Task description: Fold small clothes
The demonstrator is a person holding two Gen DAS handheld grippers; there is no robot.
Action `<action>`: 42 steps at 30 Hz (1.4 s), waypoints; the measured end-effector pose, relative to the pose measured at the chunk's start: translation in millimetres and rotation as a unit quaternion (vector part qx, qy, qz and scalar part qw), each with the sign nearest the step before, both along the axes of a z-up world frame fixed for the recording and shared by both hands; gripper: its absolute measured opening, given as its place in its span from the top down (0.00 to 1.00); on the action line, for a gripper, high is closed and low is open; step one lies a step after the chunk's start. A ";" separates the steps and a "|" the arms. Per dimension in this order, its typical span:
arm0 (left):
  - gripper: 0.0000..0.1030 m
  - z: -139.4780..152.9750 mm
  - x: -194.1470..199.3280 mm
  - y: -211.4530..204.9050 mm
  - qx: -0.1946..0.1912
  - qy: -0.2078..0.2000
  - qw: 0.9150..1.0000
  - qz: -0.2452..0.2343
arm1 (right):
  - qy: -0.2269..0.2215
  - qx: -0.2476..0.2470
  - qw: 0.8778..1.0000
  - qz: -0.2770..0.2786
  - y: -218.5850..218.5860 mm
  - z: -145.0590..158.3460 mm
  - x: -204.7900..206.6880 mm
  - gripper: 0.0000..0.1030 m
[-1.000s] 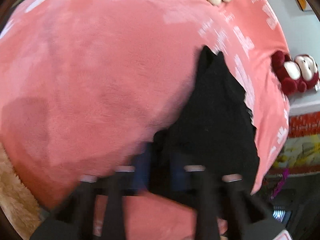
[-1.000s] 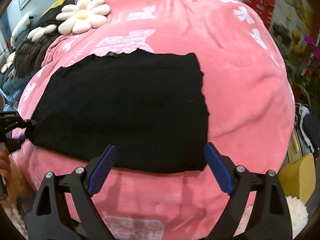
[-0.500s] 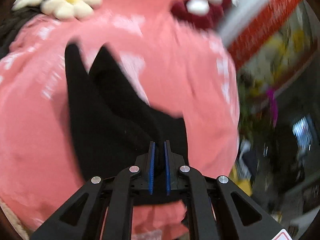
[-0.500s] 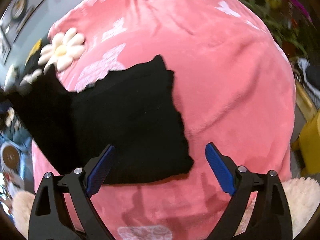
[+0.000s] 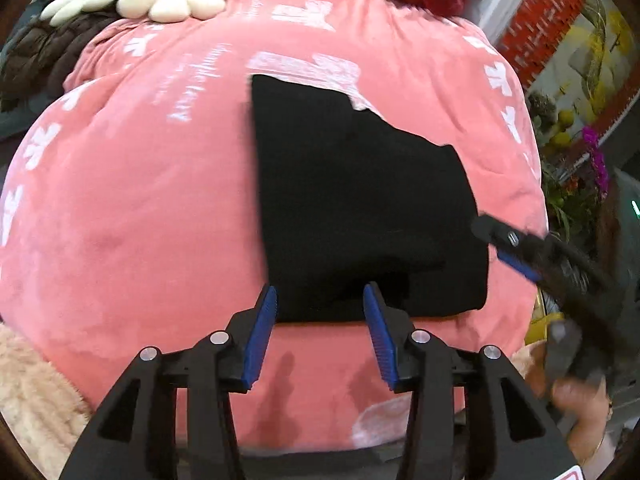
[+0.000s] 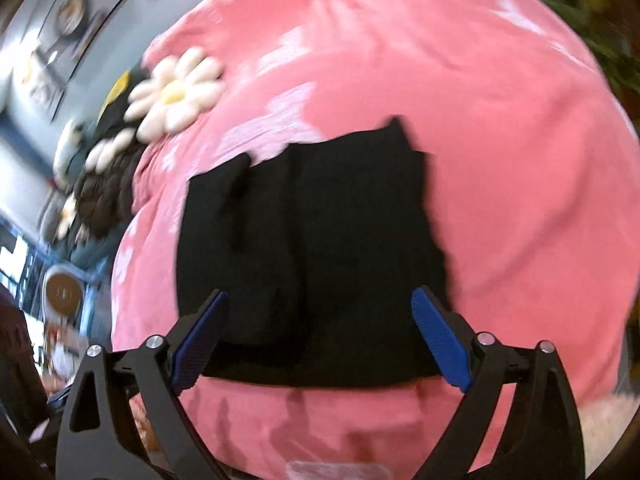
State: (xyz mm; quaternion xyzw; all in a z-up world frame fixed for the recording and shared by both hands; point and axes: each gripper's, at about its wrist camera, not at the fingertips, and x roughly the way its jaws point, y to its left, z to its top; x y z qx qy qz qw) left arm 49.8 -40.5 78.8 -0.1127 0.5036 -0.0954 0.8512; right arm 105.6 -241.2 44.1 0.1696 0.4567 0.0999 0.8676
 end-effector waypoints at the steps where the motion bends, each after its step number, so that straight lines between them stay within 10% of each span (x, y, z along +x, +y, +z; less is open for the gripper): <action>1: 0.58 -0.9 -1.8 8.0 -0.003 0.006 1.000 0.008 | 0.007 0.000 1.000 0.008 7.8 -1.9 9.0 0.10; 6: 0.58 -6.5 -23.0 37.5 -0.029 0.021 0.999 0.026 | 0.073 0.001 0.997 0.027 45.6 -27.8 56.2 0.10; 9: 0.58 -6.7 -27.4 42.6 -0.031 0.022 0.999 0.030 | 0.100 0.012 0.993 0.060 70.7 -35.9 65.4 0.75; 12: 0.58 -8.7 -28.3 52.0 -0.033 0.028 0.998 0.043 | 0.065 0.004 0.994 0.088 88.2 -10.3 60.7 0.88; 18: 0.55 -3.2 -23.5 60.0 -0.036 0.024 0.998 0.050 | -0.038 0.002 0.998 0.042 32.9 73.9 23.6 0.88; 24: 0.51 -5.5 -13.5 38.9 -0.041 0.028 0.998 0.031 | 0.104 -0.069 0.992 -0.003 -29.1 -39.3 10.3 0.82; 31: 0.41 -2.6 -9.6 4.5 -0.024 0.036 0.999 0.004 | 0.018 -0.015 0.999 -0.038 -46.9 -14.2 -12.6 0.75; 34: 0.41 -4.7 -6.8 -4.7 -0.019 0.044 0.999 -0.002 | 0.031 -0.004 0.999 -0.027 -46.7 -20.1 -4.1 0.52; 42: 0.41 -4.1 -5.0 -29.2 -0.011 0.042 0.999 -0.028 | 0.029 0.013 0.999 -0.029 -43.1 -18.1 58.3 0.45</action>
